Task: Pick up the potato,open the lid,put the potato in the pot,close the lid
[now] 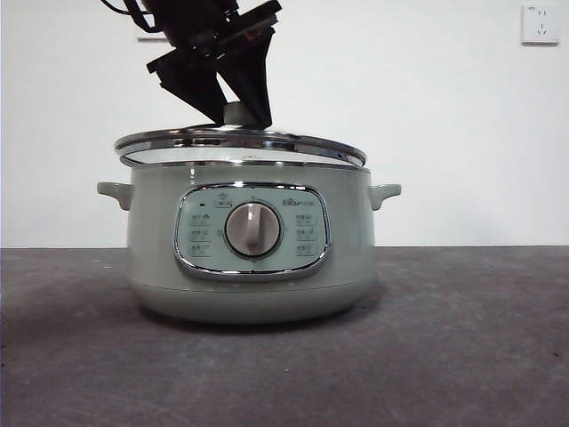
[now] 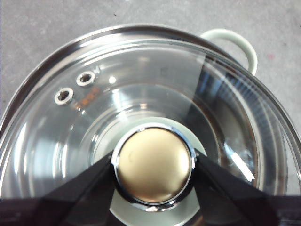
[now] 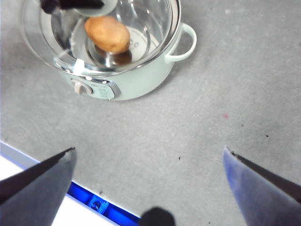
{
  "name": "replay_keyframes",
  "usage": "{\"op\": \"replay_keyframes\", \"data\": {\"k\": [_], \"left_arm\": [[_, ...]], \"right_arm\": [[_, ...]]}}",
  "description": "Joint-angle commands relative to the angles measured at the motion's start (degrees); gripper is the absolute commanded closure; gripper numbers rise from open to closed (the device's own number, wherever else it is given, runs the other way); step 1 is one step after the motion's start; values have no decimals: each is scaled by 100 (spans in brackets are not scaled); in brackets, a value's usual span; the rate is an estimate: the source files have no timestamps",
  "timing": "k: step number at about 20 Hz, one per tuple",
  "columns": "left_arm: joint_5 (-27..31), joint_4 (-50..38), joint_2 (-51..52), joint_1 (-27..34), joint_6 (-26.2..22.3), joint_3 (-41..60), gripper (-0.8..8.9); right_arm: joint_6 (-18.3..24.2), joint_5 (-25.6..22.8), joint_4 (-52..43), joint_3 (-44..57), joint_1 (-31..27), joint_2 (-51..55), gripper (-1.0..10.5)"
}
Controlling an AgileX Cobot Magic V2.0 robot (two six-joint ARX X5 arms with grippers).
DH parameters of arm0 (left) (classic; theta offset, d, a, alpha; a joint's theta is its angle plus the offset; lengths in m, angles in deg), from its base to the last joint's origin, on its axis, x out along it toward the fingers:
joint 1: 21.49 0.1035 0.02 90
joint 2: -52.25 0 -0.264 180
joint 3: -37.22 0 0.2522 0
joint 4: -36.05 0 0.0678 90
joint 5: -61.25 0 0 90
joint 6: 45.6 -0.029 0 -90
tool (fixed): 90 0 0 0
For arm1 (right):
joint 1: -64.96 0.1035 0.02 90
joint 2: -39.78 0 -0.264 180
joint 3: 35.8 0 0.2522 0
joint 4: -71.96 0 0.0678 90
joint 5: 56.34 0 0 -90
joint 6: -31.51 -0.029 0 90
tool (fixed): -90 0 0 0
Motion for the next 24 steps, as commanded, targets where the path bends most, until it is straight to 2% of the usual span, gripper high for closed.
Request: {"op": "replay_keyframes", "data": {"k": [1,12,15,16,18,19,20,24], "left_arm": [[-2,-101,-144,-11,17,-44,822],[17,-361,-409,0,17,-44,822],[17,-356,-409,2,17,-44,794],[17,-398,-409,2,17,-44,685],[17,-479,-409,2,20,-44,339],[15,-509,-409,2,20,-44,195],[15,-514,-409,2,42,-44,143],[17,-376,-378,0,105,-166,145]], "right_arm": [[-120,20,125,48,7,125,191],[-173,24,127,48,7,271,191],[-175,22,127,48,7,271,191],[-173,22,125,48,7,271,191],[-170,22,125,48,7,271,191],[-170,20,127,48,7,271,191],[-170,20,125,48,7,271,191],[-151,-4,127,48,7,271,191]]}}
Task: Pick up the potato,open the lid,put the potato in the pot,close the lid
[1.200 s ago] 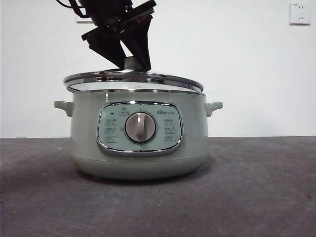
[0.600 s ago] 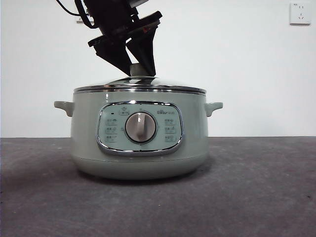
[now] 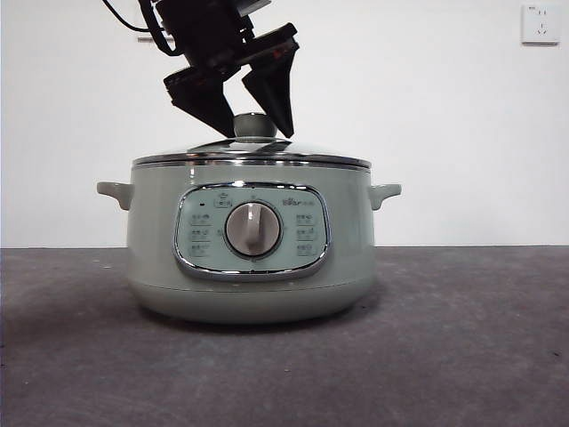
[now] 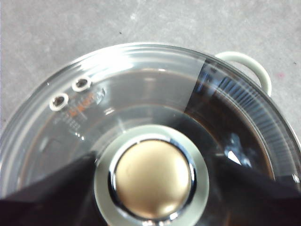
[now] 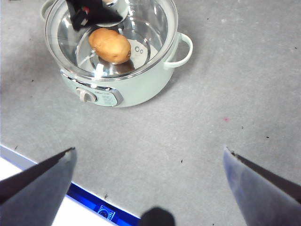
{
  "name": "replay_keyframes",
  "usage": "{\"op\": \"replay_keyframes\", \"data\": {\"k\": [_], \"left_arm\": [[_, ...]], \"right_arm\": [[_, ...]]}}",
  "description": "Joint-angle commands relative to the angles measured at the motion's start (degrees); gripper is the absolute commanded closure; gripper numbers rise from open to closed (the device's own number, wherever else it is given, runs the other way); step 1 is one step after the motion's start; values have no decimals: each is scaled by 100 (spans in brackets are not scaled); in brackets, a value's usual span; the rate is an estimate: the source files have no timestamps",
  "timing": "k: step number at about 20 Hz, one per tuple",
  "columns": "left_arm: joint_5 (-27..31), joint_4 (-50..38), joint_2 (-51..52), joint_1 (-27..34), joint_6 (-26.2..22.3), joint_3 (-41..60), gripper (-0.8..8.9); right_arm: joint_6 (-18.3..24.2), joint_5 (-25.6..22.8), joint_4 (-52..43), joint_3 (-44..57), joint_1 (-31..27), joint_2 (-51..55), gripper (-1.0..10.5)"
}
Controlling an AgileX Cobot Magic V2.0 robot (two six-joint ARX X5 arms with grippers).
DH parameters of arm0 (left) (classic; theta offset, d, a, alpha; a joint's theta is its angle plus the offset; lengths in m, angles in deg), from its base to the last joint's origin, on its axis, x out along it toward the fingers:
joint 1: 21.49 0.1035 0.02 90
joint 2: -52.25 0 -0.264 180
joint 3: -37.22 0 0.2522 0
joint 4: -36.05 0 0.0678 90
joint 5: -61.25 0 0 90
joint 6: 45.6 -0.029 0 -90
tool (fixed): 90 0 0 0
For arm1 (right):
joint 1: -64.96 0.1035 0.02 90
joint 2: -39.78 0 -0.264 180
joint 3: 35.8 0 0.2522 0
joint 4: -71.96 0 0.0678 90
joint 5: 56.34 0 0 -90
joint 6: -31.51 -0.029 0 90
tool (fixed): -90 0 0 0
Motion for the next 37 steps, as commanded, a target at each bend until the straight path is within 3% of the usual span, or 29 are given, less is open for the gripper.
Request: {"op": "replay_keyframes", "data": {"k": [1,12,13,14,15,16,17,19,29,37], "left_arm": [[-28,118,-2,-11,59,-131,145],[-195,1886,1759,-92,387,-404,165],[-170,2122,1939,-92,385,-404,252],[-173,2354,2087,-92,376,-404,415],[-175,2638,2225,-92,376,-404,652],[-175,2870,2321,-92,354,-404,848],[-173,3095,2417,-92,345,-404,823],[-173,3392,2559,-92,343,-404,822],[-219,3665,2929,-90,402,-407,815],[-278,2754,2811,-59,391,-398,815]], "right_arm": [[-37,-4,127,48,7,2,191],[46,-2,125,48,7,2,193],[149,-2,127,48,7,0,196],[203,-2,127,48,7,-2,217],[199,-2,127,48,7,-17,344],[212,2,127,48,7,-37,588],[448,52,127,55,9,-37,1000],[686,111,125,57,7,-42,958],[643,107,125,57,7,-85,945],[643,107,122,57,7,-85,945]]}}
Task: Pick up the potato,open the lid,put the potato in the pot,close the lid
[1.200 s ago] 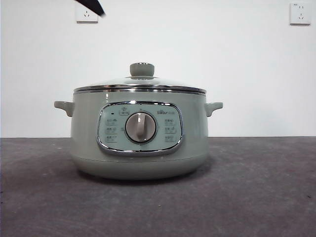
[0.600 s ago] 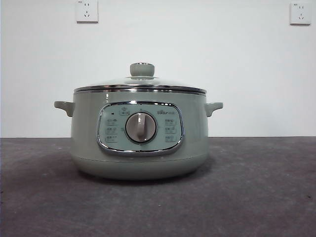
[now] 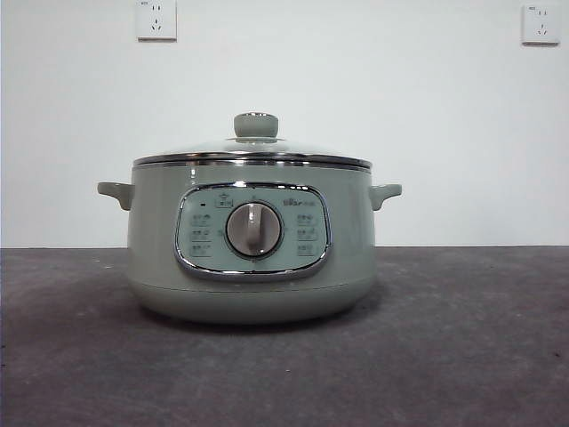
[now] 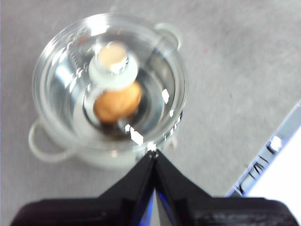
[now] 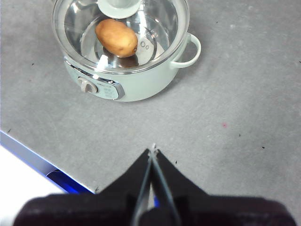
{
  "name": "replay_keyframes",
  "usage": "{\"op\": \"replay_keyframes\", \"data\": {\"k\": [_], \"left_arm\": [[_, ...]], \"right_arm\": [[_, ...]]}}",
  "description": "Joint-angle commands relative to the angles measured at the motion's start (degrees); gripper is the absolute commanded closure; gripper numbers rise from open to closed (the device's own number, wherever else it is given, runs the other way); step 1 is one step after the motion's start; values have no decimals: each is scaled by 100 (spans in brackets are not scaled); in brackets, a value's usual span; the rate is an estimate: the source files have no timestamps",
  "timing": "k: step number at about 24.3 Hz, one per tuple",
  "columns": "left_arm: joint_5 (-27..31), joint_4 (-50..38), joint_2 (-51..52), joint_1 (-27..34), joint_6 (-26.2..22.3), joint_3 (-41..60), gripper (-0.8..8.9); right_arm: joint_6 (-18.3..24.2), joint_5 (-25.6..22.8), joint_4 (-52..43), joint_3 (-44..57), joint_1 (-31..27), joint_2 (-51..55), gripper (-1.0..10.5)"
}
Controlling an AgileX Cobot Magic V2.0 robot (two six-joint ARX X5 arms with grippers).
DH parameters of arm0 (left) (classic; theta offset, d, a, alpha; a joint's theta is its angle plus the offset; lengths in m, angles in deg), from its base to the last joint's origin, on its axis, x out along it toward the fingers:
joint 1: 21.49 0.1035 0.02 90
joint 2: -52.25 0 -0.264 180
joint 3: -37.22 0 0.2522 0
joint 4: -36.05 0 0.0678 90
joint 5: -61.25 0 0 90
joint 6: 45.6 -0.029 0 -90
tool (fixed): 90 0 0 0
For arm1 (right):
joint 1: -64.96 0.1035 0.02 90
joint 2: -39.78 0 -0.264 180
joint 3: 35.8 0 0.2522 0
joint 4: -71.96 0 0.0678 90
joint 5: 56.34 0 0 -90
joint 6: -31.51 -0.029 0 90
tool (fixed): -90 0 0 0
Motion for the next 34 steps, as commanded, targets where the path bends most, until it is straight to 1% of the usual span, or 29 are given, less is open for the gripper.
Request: {"op": "replay_keyframes", "data": {"k": [1,3,4,5,6,7,9,10,11,12,13,14,16,20,22,27,30,34], "left_arm": [[55,-350,42,319,-107,4,815],[166,-448,142,369,-833,96,815],[216,-667,310,382,-693,393,815],[214,-1176,579,487,-413,953,815],[214,-2020,966,664,-151,1773,815],[212,-3126,1443,848,15,2791,815],[166,-5453,2533,1132,144,5001,815],[66,-6310,3084,1244,214,5991,815],[46,-6885,3602,1390,249,6826,815],[105,-7132,4100,1574,247,7490,815],[227,-7191,4531,1779,247,8002,815],[334,-7191,4809,1921,247,8286,815],[455,-7191,5230,2159,249,8719,815],[452,-7193,5886,2540,249,9296,815],[468,-6946,6094,2653,238,9377,815],[920,-6293,6402,2826,229,9377,815],[949,-5827,6601,2839,229,9377,815],[949,-5786,6782,2850,179,9377,815]], "right_arm": [[15,-2,122,52,7,-9,945],[17,-4,125,52,7,-4,945],[15,-2,122,50,7,4,945],[17,-2,122,50,7,2,945],[17,-2,122,50,7,-17,945],[15,-2,125,50,7,-48,945],[15,-13,122,50,7,-72,945],[15,-20,122,50,7,-72,945],[17,-20,122,50,7,-74,945],[15,-20,122,50,7,-83,945],[15,-24,122,50,7,-114,945],[15,-26,122,50,7,-114,945],[15,-55,122,50,7,-114,945],[15,-63,122,50,7,-116,945],[15,-63,122,50,7,-133,945],[15,-66,122,50,7,-142,945],[15,-66,122,50,7,-142,945],[15,-68,122,50,7,-151,945]]}}
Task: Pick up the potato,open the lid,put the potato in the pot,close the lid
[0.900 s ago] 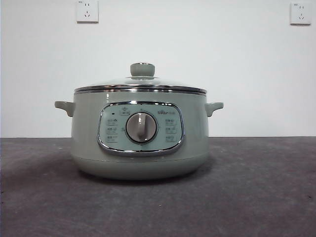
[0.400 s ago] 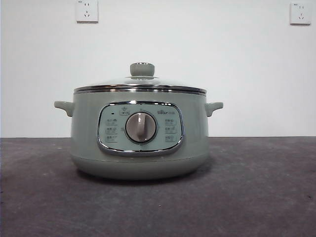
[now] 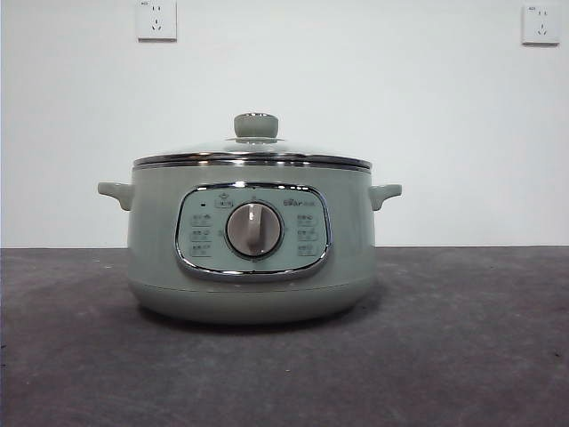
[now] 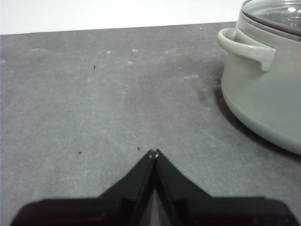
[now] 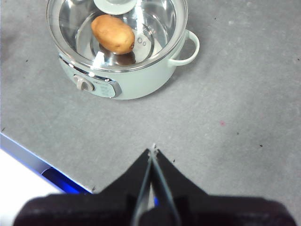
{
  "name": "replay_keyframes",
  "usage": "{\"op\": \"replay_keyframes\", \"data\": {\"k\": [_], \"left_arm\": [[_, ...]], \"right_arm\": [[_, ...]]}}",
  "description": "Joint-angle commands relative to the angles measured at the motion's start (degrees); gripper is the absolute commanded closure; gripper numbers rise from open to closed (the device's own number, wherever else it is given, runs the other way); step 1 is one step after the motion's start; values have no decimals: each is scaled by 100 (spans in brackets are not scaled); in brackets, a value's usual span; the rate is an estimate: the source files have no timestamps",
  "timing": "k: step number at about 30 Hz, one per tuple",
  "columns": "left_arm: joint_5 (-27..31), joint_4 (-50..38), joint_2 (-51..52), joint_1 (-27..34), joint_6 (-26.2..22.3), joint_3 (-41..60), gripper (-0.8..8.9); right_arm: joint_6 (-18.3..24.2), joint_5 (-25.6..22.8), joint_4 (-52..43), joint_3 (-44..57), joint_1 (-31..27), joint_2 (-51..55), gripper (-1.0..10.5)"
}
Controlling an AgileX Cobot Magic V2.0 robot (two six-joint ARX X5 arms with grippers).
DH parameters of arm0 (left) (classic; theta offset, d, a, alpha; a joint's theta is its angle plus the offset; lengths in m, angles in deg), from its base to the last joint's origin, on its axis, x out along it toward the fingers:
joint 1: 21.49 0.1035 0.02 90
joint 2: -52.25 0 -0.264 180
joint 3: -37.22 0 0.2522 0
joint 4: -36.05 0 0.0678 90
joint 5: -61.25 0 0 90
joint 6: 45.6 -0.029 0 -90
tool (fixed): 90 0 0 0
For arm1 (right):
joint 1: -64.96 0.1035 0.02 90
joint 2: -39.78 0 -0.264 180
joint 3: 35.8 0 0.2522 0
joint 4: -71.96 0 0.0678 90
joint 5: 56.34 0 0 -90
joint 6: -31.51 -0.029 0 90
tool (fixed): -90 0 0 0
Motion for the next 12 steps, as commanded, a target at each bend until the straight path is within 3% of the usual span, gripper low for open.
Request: {"op": "replay_keyframes", "data": {"k": [1,12], "left_arm": [[15,-33,140,39,-33,61,815],[-7,-70,393,87,-26,61,815]], "right_arm": [[15,-4,122,44,7,-17,945],[15,-4,122,44,7,-17,945]]}}
